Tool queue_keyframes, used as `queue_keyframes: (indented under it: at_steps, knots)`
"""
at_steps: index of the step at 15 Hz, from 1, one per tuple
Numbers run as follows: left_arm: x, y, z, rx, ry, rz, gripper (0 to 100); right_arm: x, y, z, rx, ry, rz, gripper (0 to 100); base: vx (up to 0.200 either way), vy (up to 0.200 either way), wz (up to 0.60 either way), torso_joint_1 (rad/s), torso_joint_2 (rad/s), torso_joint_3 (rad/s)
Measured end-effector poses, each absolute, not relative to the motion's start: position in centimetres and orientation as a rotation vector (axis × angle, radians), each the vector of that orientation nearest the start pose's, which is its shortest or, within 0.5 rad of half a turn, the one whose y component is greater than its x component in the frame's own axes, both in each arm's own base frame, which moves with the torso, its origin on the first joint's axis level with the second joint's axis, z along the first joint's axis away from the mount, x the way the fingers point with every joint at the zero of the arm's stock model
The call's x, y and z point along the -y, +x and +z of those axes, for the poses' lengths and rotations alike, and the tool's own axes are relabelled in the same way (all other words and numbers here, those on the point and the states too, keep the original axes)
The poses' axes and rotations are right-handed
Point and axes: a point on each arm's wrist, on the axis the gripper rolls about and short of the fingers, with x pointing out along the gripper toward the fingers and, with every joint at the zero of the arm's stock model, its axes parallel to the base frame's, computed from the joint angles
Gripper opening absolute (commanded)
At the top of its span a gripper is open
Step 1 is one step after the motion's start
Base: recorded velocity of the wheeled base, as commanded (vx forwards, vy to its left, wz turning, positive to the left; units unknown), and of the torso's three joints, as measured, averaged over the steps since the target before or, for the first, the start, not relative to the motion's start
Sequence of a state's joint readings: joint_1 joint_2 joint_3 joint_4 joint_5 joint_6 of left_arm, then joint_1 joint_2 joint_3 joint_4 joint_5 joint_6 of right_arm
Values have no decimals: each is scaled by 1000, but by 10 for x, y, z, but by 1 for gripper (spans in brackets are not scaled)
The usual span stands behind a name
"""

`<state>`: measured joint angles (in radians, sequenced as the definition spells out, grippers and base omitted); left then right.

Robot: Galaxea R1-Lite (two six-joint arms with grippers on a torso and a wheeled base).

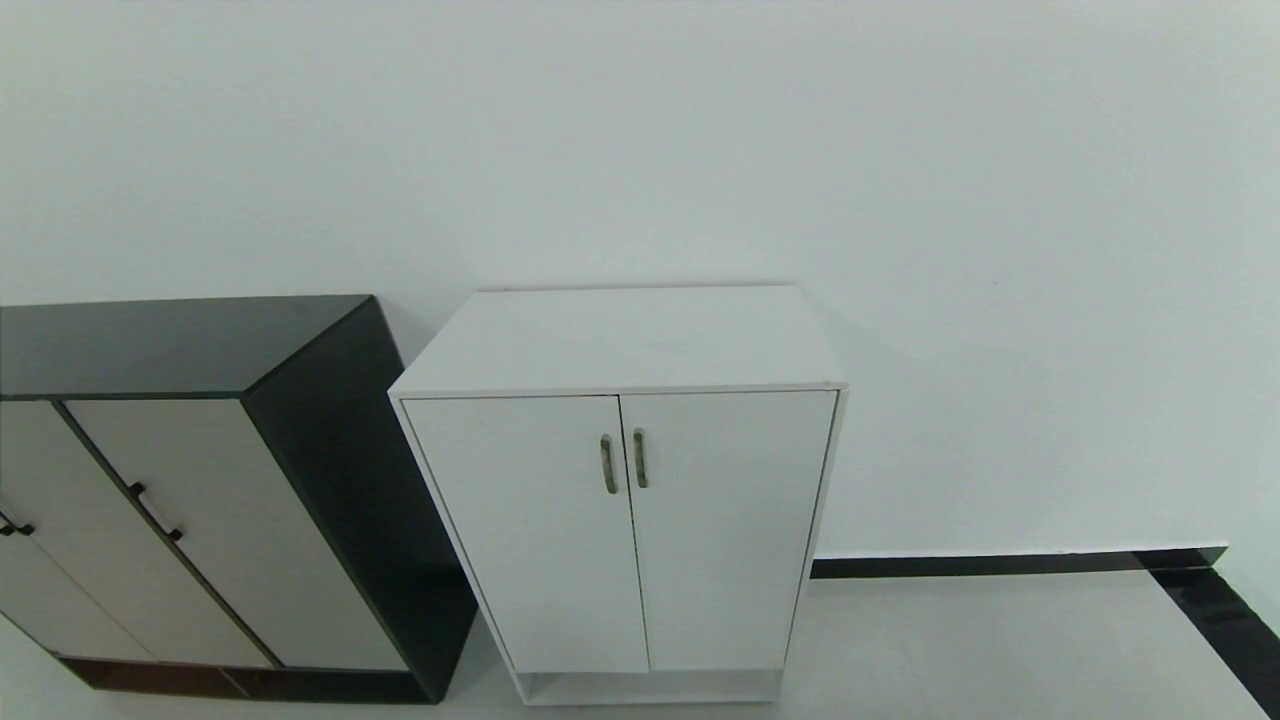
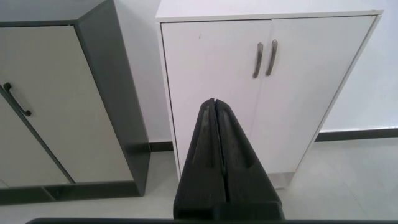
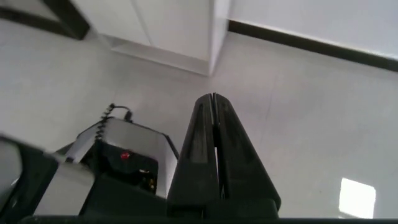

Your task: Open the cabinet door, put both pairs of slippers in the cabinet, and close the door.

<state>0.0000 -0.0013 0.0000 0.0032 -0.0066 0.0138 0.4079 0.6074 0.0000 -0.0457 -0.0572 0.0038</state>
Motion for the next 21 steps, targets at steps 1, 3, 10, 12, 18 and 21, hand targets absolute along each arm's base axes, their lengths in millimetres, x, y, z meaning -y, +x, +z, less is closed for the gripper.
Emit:
queue_keyframes:
  at_steps: [1, 3, 10, 12, 18, 21]
  knots:
    - [0, -23, 75, -2, 14, -7, 0, -10, 23, 79, -533, -123, 375, 0, 0, 0, 0, 0, 0, 0]
    - [0, -23, 75, -2, 14, -7, 0, -10, 21, 80, -511, -120, 420, 0, 0, 0, 0, 0, 0, 0]
    - [0, -23, 75, -1, 14, -7, 0, -12, 18, 81, -484, -151, 593, 0, 0, 0, 0, 0, 0, 0]
    - [0, -23, 75, -1, 14, -6, 0, -13, 18, 80, -488, -158, 616, 0, 0, 0, 0, 0, 0, 0]
    - [0, -23, 75, -1, 14, -7, 0, -14, 19, 80, -509, -174, 632, 0, 0, 0, 0, 0, 0, 0]
    - [0, -23, 75, -2, 12, -6, 0, -14, 20, 79, -515, -187, 598, 0, 0, 0, 0, 0, 0, 0]
